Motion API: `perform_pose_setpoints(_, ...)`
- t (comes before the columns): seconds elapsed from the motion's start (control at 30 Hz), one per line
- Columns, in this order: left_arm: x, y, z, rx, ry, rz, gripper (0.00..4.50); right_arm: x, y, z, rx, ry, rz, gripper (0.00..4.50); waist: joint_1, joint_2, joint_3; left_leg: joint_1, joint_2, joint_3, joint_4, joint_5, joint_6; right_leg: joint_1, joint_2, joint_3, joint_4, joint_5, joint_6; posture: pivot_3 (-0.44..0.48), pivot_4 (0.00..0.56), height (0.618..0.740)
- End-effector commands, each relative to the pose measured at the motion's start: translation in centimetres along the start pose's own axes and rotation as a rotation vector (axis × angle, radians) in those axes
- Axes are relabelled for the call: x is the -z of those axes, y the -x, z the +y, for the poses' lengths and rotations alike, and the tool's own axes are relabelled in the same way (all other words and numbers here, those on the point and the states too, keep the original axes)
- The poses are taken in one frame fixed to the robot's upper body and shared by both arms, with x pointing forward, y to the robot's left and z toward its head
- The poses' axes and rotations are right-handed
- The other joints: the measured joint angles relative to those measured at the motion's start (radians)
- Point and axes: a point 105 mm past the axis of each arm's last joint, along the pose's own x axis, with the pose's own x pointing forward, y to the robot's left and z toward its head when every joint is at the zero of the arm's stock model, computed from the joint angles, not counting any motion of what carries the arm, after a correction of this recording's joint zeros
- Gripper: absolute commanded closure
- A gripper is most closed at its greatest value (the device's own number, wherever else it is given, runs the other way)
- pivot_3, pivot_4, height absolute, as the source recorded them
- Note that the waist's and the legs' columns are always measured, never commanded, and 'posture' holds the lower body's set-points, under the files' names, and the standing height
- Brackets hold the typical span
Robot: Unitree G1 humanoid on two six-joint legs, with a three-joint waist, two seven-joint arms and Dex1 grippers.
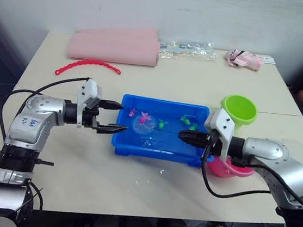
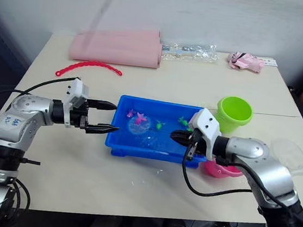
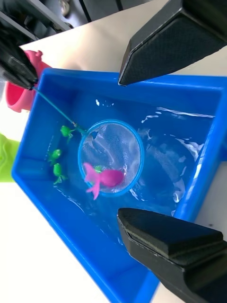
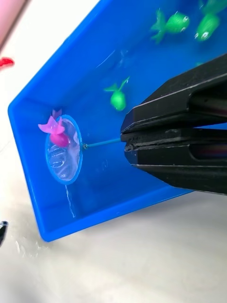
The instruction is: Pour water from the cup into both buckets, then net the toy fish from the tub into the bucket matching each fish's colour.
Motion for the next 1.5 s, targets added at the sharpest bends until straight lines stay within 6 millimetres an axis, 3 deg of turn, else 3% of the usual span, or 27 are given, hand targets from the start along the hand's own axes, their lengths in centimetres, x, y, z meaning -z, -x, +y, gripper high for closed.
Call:
perform_pose_setpoints(0.03,-1.2,-0.9,-0.1,0.056,-0.012,-0.052,0.03,-1.8,3.0,-0.6,0.119,0.106,-0.036,4.50,0.003,0.000,0.000,0.000,0.000,0.000,0.000,0.000,0.000,0.000,0.000,0.000,0.000,0.000,0.000,0.000,0.150,0.738)
perform_pose_setpoints(0.3,-2.1,-4.1,-0.7,0.197,-0.037,-0.081,0.03,-1.4,8.7,0.0,0.305,0.109,-0.015,4.50,0.023,0.000,0.000,0.001,0.000,0.000,0.001,0.000,0.000,0.001,0.001,0.000,0.000,0.000,0.000,0.000,0.150,0.738)
perform_pose_setpoints(0.53,-3.2,-7.2,-1.4,0.336,-0.073,-0.116,0.03,-0.1,13.5,2.5,0.475,0.060,0.043,4.50,0.030,0.000,0.000,0.001,-0.001,-0.001,0.001,0.000,0.001,0.002,0.001,0.000,0.000,0.000,0.001,0.000,0.150,0.738)
perform_pose_setpoints(0.8,-3.9,-9.3,-2.8,0.466,-0.100,-0.143,0.03,1.2,18.3,5.2,0.683,0.004,0.130,4.50,0.023,0.000,0.000,0.003,0.000,0.000,0.001,0.000,0.001,0.002,0.001,0.003,-0.001,0.000,0.001,0.000,0.150,0.738)
perform_pose_setpoints(1.0,-4.0,-10.1,-3.1,0.499,-0.108,-0.153,0.03,1.9,20.9,6.1,0.773,0.049,0.236,4.50,0.022,0.000,0.000,0.004,0.000,0.002,0.000,-0.001,0.001,0.002,0.001,0.006,-0.002,0.000,0.001,0.000,0.150,0.738)
perform_pose_setpoints(1.2,-4.0,-10.4,-2.9,0.506,-0.112,-0.155,0.03,1.9,21.5,6.0,0.739,0.353,0.442,4.50,0.023,0.000,0.000,0.004,0.000,0.003,0.000,-0.001,0.001,0.001,0.001,0.007,-0.003,0.000,0.001,0.000,0.150,0.738)
perform_pose_setpoints(1.5,-4.2,-10.3,-2.7,0.494,-0.120,-0.156,0.03,2.6,21.9,4.5,0.576,0.993,0.764,4.50,0.024,0.000,0.000,0.005,-0.001,0.004,0.000,-0.001,0.001,0.001,0.001,0.007,-0.002,0.000,0.001,0.000,0.150,0.738)
